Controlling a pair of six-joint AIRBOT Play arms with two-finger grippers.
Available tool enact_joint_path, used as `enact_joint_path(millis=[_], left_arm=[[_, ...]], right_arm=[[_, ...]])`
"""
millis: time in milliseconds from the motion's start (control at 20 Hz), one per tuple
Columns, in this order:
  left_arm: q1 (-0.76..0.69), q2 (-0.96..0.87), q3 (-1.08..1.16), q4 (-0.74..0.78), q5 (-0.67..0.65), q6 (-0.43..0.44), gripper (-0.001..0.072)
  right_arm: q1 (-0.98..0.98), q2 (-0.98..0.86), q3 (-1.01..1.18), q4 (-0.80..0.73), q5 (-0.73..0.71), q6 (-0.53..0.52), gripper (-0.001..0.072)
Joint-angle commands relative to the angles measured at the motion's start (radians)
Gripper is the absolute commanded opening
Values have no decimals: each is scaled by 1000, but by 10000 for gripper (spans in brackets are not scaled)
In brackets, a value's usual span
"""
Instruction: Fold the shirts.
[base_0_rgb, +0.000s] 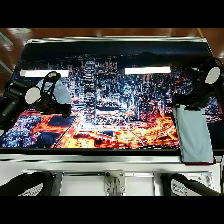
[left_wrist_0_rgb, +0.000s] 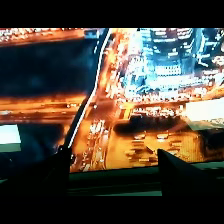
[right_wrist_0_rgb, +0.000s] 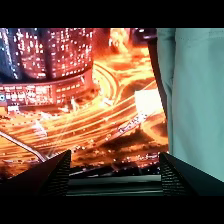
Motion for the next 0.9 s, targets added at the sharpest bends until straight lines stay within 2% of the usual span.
enact_joint_path(millis=[0,550,650,850], left_arm=[[0,1,0,0,0,0,603],[0,1,0,0,0,0,603],[0,1,0,0,0,0,603],[-1,-15,0,-3,143,0,602]], right_arm=[[1,-1,0,0,0,0,671],[1,-1,0,0,0,0,671],[1,-1,0,1,-58,1,671],[1,-1,0,8,-153,1,671]])
